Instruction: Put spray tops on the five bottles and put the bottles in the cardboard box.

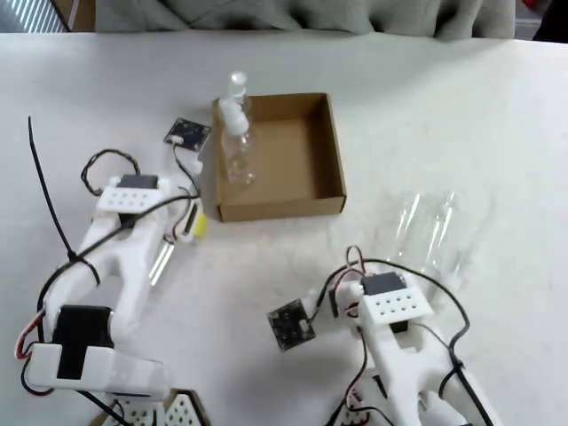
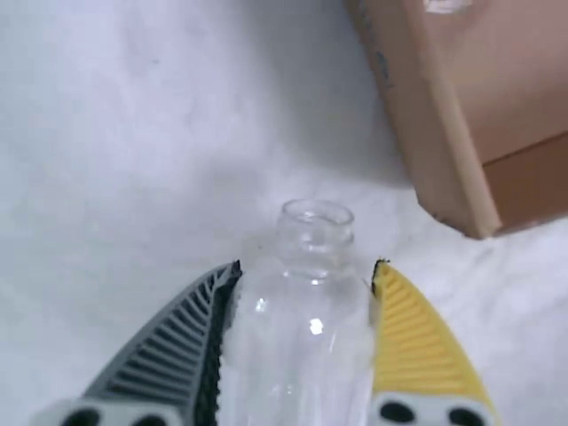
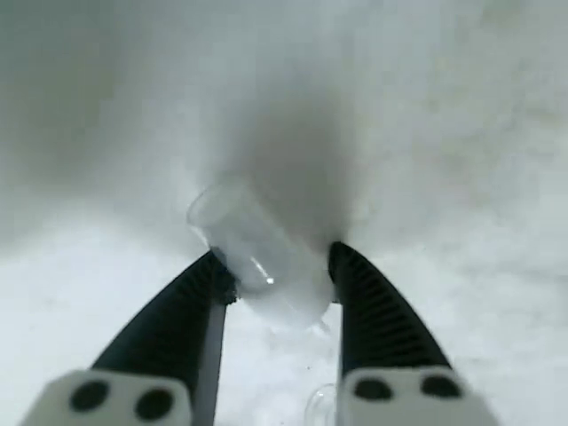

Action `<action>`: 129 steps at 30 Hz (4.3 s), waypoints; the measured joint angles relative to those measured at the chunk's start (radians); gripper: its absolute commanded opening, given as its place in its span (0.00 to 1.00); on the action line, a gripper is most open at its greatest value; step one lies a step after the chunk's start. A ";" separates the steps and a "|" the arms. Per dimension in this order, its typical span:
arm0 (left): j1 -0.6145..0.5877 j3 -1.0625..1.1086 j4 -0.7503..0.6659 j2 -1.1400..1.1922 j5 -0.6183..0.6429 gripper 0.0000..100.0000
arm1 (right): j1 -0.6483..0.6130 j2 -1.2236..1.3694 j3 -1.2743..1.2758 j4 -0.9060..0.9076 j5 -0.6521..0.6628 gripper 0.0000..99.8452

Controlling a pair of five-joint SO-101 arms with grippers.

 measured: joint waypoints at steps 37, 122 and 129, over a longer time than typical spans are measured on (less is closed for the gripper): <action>-0.005 0.184 -0.083 -0.249 0.000 0.02 | -0.034 -0.054 -0.595 0.167 -1.626 0.02; 0.331 0.956 -0.362 -1.798 0.264 0.02 | -0.505 -0.474 -0.865 0.063 -2.016 0.02; 0.331 0.956 -0.362 -1.798 0.264 0.02 | -0.505 -0.474 -0.865 0.063 -2.016 0.02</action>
